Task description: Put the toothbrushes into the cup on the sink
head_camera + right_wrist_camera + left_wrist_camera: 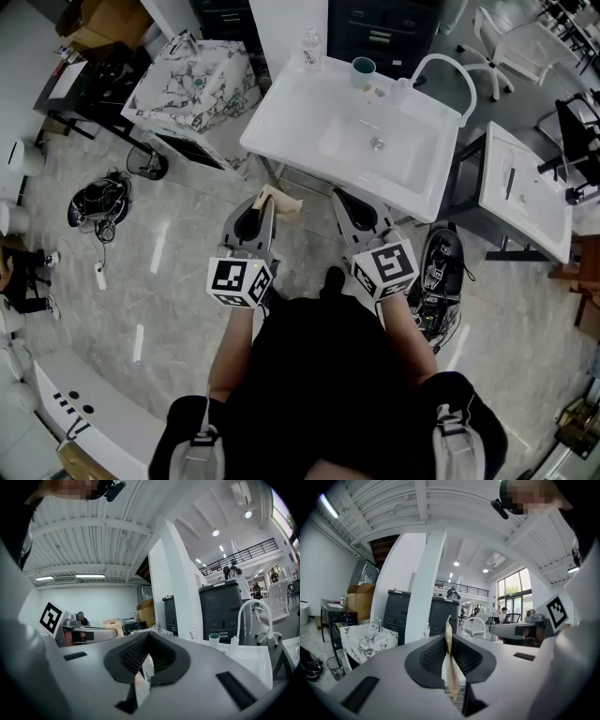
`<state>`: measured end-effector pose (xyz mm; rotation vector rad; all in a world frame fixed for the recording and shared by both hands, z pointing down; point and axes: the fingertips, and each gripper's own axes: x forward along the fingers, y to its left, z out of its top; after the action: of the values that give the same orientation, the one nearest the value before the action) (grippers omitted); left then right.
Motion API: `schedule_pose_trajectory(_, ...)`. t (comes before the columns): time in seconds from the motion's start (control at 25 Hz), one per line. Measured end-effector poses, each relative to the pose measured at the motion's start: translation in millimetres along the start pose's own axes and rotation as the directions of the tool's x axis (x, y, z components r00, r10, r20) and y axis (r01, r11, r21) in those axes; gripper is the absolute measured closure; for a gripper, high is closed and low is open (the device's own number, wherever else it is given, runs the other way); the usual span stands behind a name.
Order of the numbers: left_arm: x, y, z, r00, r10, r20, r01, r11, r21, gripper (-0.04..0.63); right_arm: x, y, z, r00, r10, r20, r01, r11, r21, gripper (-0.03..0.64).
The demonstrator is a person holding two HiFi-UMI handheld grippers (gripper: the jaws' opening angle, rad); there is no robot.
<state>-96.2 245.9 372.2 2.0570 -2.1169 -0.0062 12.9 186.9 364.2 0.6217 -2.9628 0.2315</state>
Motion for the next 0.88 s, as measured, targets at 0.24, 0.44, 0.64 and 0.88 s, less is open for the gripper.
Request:
schedule_pose_trajectory(0.24,-12,-2,4,1.000,-0.014,-0.015,0.014,1.000,-0.011,0.548,-7,21,0,1.000,0.022,-0.003,-0.022,1.000,0.000,0.586)
schedule_pose_trajectory(0.44,-15,-8,5,1.000,-0.008,-0.012,0.008,1.000,-0.023,0.548,-16,19,1,0.999,0.030,0.017,-0.030,0.999,0.029,0.586)
schedule_pose_trajectory(0.64,-6,-18,9,1.000,-0.020,-0.006,0.019,0.999,-0.043,0.548,-27,-2,1,1.000,0.027,0.006,-0.028,1.000,0.002,0.586)
schedule_pose_trajectory(0.88,17,-35,9,1.000,-0.021,-0.005,0.021,0.999,-0.035,0.548,-48,-19,-2,0.995,0.098,-0.008,-0.098,0.993,-0.070,0.586)
